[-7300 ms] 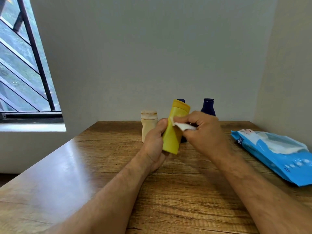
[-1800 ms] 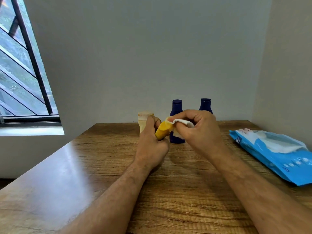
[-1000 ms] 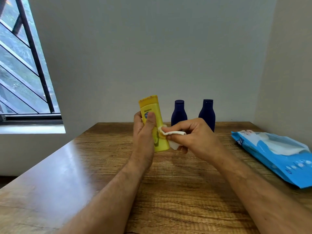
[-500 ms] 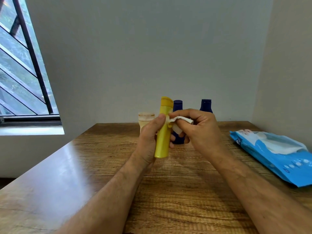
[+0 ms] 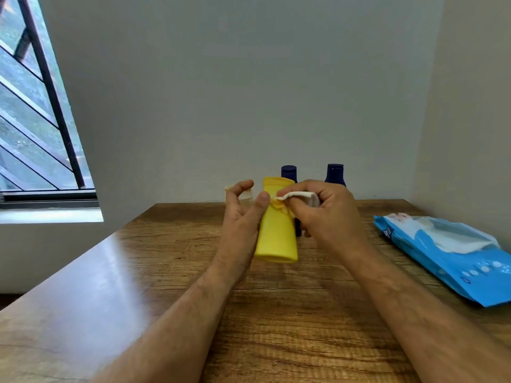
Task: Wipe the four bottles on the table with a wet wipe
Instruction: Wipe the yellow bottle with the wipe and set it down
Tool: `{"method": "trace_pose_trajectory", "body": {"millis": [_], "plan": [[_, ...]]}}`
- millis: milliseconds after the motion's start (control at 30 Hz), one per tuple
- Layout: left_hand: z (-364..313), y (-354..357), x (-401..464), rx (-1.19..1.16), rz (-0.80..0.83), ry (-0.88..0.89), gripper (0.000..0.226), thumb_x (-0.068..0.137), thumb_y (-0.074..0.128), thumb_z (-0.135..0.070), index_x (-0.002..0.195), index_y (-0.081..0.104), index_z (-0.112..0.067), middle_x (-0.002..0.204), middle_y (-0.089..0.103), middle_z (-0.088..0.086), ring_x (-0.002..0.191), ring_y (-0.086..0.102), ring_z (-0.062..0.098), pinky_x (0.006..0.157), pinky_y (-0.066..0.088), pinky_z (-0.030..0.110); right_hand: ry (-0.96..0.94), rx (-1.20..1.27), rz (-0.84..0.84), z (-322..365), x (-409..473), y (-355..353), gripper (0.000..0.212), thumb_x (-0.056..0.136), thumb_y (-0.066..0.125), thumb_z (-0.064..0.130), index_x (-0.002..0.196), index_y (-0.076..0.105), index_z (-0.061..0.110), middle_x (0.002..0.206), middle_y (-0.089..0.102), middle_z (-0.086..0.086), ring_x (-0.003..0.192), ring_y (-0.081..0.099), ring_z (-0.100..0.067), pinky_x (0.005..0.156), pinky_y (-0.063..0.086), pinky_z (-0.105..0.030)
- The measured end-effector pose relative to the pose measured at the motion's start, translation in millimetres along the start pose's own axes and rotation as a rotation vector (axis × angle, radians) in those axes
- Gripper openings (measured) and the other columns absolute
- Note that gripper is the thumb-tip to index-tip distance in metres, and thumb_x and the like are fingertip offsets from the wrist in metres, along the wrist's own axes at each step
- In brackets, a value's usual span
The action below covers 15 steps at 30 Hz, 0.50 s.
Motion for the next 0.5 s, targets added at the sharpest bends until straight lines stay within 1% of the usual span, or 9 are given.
{"method": "trace_pose_trajectory", "body": {"millis": [67,100,133,200,233,300,367,433,500], "plan": [[-1.0,7.4,-1.5,0.038,0.036,0.023,0.025,0.091,0.063,-0.039,0.113,0.058,-0.031,0.101,0.071,0.004,0.089,0.067,0.031,0.076,0.059,0.057,0.038,0.009,-0.049,-6.3,2.6,-7.0,0.012,0.092,0.067,0.022,0.089,0.078,0.025,0.078,0.069,0.015,0.064,0.061,0.002,0.049,0.044,-0.010],[-0.7,10.7,-2.3,0.041,0.052,0.020,0.013,0.094,0.059,-0.036,0.105,0.063,-0.030,0.103,0.069,0.006,0.091,0.066,0.032,0.077,0.058,0.057,0.052,0.016,-0.064,-8.6,3.5,-9.0,0.011,0.092,0.067,0.023,0.090,0.078,0.026,0.079,0.069,0.015,0.065,0.061,0.001,0.049,0.044,-0.010],[0.2,12.2,-3.0,0.036,0.056,0.009,0.013,0.099,0.055,-0.030,0.097,0.068,-0.030,0.103,0.069,0.005,0.091,0.066,0.030,0.077,0.059,0.052,0.061,0.022,-0.076,-9.8,4.1,-9.9,0.011,0.092,0.067,0.024,0.090,0.078,0.026,0.081,0.070,0.014,0.068,0.062,0.000,0.049,0.044,-0.010],[2.6,12.4,-4.1,0.012,0.063,-0.031,0.032,0.098,0.047,-0.011,0.088,0.072,-0.029,0.099,0.070,0.004,0.086,0.067,0.025,0.069,0.060,0.043,0.059,0.035,-0.095,-8.4,4.5,-11.0,0.011,0.091,0.068,0.022,0.088,0.077,0.028,0.084,0.072,0.015,0.075,0.064,0.002,0.052,0.046,-0.009],[2.5,12.4,-4.7,0.002,0.080,-0.035,0.036,0.092,0.045,-0.003,0.091,0.073,-0.026,0.099,0.070,0.006,0.082,0.068,0.024,0.063,0.059,0.039,0.058,0.052,-0.105,-7.8,4.6,-12.0,0.012,0.090,0.069,0.020,0.086,0.076,0.028,0.083,0.072,0.014,0.076,0.065,0.001,0.053,0.046,-0.010],[-1.4,18.5,-8.3,0.031,0.146,-0.012,0.040,0.081,0.046,0.004,0.107,0.067,-0.017,0.101,0.071,0.011,0.074,0.069,0.025,0.053,0.056,0.033,0.093,0.124,-0.121,-11.2,4.6,-13.3,0.012,0.090,0.069,0.019,0.085,0.077,0.027,0.081,0.074,0.007,0.069,0.066,-0.007,0.047,0.047,-0.017],[-5.4,25.0,-12.1,0.146,0.197,0.032,0.044,0.078,0.057,0.003,0.119,0.058,-0.014,0.093,0.073,0.000,0.069,0.069,0.016,0.050,0.051,0.029,0.122,0.151,-0.136,-13.2,4.1,-14.7,0.011,0.089,0.070,0.021,0.085,0.077,0.028,0.081,0.074,0.003,0.063,0.065,-0.010,0.043,0.048,-0.022],[-7.1,28.2,-13.3,0.253,0.197,0.073,0.042,0.082,0.073,0.001,0.121,0.057,-0.009,0.086,0.073,-0.008,0.075,0.069,0.007,0.060,0.054,0.025,0.135,0.165,-0.129,-14.0,4.6,-13.6,0.012,0.090,0.070,0.021,0.085,0.077,0.028,0.079,0.074,0.003,0.060,0.065,-0.009,0.042,0.047,-0.022],[-10.5,25.9,-12.0,0.339,0.161,0.114,0.042,0.081,0.081,-0.013,0.118,0.062,-0.007,0.094,0.075,-0.002,0.091,0.072,0.013,0.080,0.059,0.032,0.158,0.190,-0.130,-15.9,4.8,-13.0,0.013,0.092,0.067,0.018,0.088,0.077,0.025,0.074,0.073,0.003,0.051,0.061,-0.004,0.040,0.044,-0.020]]}}
Point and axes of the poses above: each hand's wrist, its own x-axis towards the middle knuckle, its own y-axis out of the palm, z = x × y, the point moved 10 cm from there along x, towards the middle knuckle
